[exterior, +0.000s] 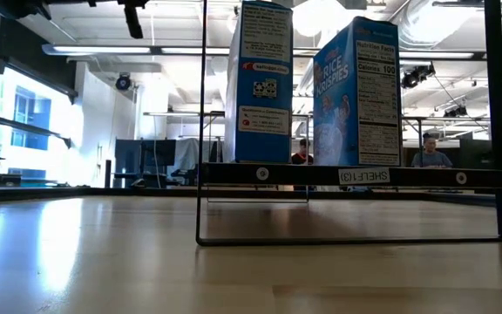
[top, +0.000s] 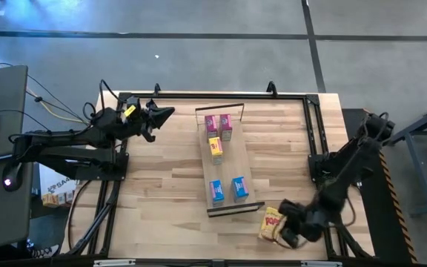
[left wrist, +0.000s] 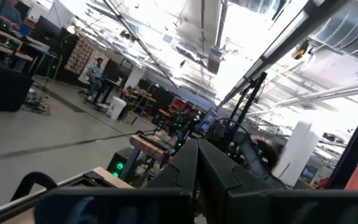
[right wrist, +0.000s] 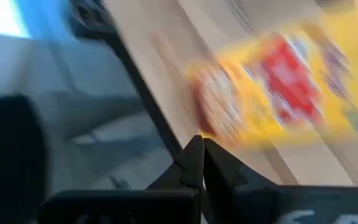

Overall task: Stack cereal on shelf
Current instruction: Put the yellow cereal box on the shelf aligned with the other yellow cereal box

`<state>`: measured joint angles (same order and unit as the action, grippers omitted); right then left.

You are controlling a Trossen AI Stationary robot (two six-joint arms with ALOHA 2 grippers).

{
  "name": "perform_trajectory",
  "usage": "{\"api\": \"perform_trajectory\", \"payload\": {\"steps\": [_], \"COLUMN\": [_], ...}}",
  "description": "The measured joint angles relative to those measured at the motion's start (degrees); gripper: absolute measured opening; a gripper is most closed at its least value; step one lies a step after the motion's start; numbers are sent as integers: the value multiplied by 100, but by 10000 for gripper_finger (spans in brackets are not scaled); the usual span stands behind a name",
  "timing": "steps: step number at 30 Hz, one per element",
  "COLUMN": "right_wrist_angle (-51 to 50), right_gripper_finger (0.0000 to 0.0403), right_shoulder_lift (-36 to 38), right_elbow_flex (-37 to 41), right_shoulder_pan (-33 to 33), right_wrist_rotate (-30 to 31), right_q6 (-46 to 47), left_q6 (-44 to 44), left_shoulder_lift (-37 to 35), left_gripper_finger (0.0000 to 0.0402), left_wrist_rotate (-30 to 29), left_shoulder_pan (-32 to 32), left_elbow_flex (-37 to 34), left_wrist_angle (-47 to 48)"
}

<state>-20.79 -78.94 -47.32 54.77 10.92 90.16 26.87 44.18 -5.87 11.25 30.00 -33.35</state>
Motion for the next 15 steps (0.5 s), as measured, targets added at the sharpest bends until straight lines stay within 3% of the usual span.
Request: {"api": "perform_trajectory", "payload": {"steps": [5,7,10,15], "right_wrist_angle": [-1613,-1751,-2207,-3558], "right_gripper_finger": [0,0,0,0], "right_shoulder_lift": [-218,-464,-987,-1512], "right_elbow_flex": [-511,-658,-905,-991], "right_shoulder_pan": [568,653,633,565], "right_wrist_rotate": [242,319,-209,292], "right_q6": [361,-206,-1456,-1667], "left_q6": [7,51,99,159], "left_shoulder_lift": [0,0,0,0], "left_gripper_finger": [0,0,0,0], "left_wrist_rotate": [2,2,-1,-68], "left_shoulder_pan": [-9,-9,-9,-9], "left_elbow_flex": [0,0,0,0], "left_wrist_angle": [3,-2,-2,-2]}}
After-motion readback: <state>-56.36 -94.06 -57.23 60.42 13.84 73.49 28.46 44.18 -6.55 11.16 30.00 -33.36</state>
